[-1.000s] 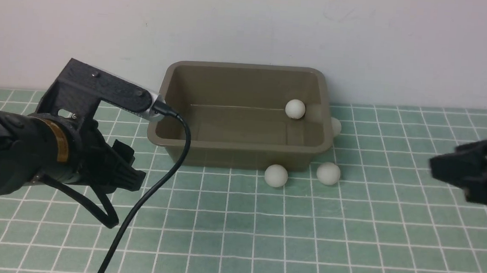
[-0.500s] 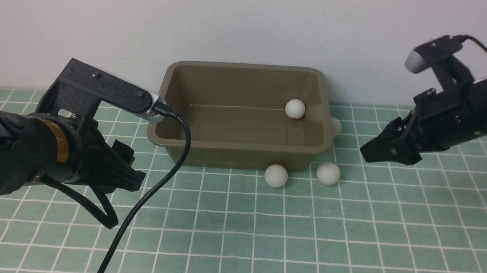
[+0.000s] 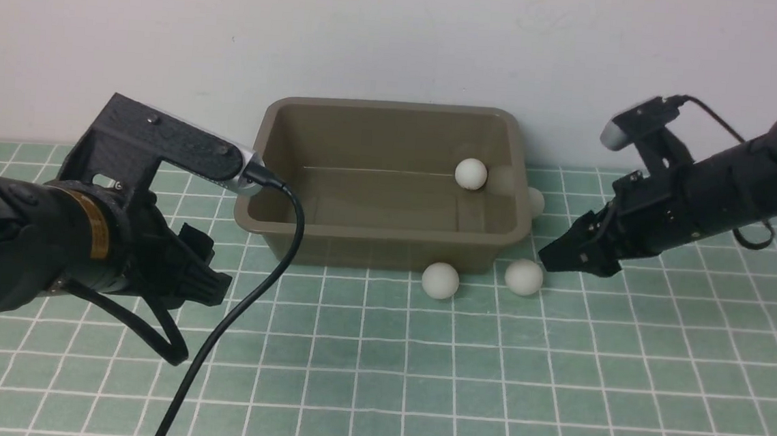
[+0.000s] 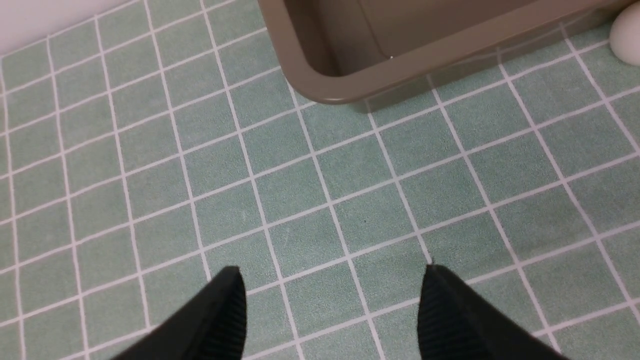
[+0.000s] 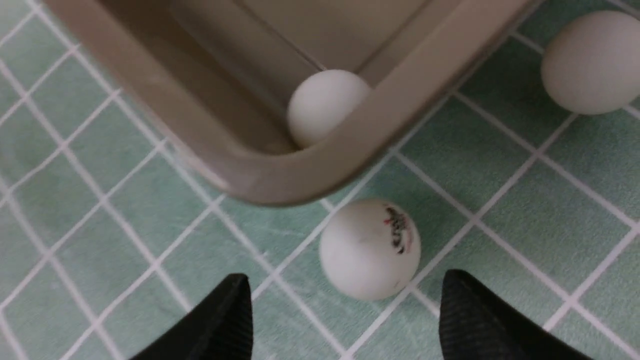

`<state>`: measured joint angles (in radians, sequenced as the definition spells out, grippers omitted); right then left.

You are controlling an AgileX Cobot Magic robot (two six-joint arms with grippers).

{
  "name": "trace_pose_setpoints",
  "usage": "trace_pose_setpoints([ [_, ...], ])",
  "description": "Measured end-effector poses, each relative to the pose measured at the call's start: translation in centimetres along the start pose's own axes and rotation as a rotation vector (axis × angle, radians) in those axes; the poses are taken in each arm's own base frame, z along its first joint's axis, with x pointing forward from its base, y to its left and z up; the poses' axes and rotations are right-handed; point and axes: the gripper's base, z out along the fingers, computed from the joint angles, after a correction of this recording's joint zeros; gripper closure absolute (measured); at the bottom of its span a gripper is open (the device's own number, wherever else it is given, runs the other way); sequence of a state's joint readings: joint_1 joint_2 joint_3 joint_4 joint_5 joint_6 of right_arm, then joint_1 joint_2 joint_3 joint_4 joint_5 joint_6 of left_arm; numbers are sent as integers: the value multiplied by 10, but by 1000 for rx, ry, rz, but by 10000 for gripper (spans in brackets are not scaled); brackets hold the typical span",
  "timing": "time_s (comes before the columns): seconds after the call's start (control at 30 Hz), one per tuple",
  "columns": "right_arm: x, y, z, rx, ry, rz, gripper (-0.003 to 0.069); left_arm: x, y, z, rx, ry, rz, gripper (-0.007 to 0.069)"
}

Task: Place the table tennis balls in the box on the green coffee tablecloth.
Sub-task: 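Reach for and grasp a ping pong ball on the table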

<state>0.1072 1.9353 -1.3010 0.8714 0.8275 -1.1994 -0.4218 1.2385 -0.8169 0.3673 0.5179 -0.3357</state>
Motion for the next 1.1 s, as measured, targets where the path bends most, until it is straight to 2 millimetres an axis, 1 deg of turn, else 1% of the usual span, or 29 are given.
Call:
trace_pose_setpoints([
  [0.17, 1, -9, 14, -2, 8, 13, 204, 0, 0, 0, 0, 0, 0, 209],
  [0.27, 3, -17, 28, -12, 19, 26, 202, 0, 0, 0, 0, 0, 0, 209],
  [0.43, 9, -22, 43, -38, 37, 41, 202, 0, 0, 0, -1, 0, 3, 209],
  [0.6, 13, -20, 53, -73, 43, 24, 202, 0, 1, 0, -8, -3, 15, 209],
  [0.7, 8, -9, 59, -93, 40, -9, 202, 0, 1, 0, -14, -5, 26, 209],
  [0.8, 7, -4, 65, -98, 46, -13, 204, -1, 1, 0, -15, -5, 28, 209],
  [0.9, 7, -1, 71, -91, 59, -3, 222, -1, 1, 0, -16, -5, 29, 209],
  [0.97, 9, -2, 75, -72, 72, 19, 258, -1, 1, 0, -16, -5, 29, 209],
  [1.0, 9, -3, 75, -57, 76, 43, 297, -1, 1, 0, -16, -5, 29, 209],
  [1.1, 9, -6, 74, -16, 80, 55, 299, -1, 1, 0, -16, -5, 29, 209],
])
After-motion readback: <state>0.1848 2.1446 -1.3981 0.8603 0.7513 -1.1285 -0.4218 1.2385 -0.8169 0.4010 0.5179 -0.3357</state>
